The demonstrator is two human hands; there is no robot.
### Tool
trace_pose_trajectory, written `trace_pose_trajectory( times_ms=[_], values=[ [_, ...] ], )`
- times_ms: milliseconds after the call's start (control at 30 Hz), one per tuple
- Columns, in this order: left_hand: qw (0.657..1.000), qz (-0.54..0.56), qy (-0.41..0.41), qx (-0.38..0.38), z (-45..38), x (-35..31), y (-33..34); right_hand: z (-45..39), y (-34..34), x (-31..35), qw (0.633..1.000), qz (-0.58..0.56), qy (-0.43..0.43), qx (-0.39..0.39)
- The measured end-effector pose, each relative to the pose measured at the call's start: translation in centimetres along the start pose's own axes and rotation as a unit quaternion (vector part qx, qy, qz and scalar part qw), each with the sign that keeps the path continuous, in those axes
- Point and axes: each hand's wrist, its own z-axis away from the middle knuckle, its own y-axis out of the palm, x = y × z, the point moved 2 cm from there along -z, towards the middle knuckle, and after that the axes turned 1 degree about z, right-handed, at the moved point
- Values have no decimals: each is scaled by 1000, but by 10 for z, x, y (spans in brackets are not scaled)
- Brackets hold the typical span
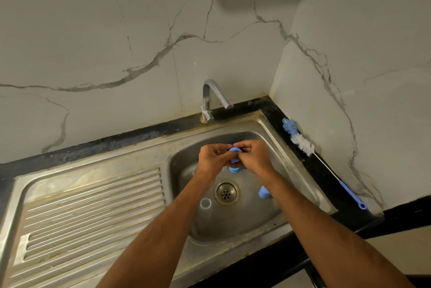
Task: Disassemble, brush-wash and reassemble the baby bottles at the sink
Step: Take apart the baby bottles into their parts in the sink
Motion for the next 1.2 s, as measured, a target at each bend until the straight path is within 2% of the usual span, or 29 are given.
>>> trace_pose_trajectory(
  times_ms=[167, 467, 667, 800, 1000, 1133, 1200],
  values=[
    [995, -82, 43, -34, -1, 1, 4, 2, -3, 1, 998, -10, 10, 58],
    [993, -94, 4, -73, -1, 11, 1, 8, -7, -2, 988, -16, 4, 154],
    [991, -99, 7, -89, -2, 10, 3, 5, 2, -6, 997, 29, -12, 65],
    [992, -112, -15, -63, -6, 5, 4, 5, -1, -7, 998, 4, -21, 54],
    [995, 48, -86, 7, -4, 2, -1, 2, -7, -2, 999, 12, -8, 36],
    [979, 151, -129, 54, 0, -2, -1, -2, -9, -9, 996, 78, -34, -6],
    [974, 166, -146, 53, -1, -4, 0, -1, -12, -11, 995, 84, -39, -22]
  ],
)
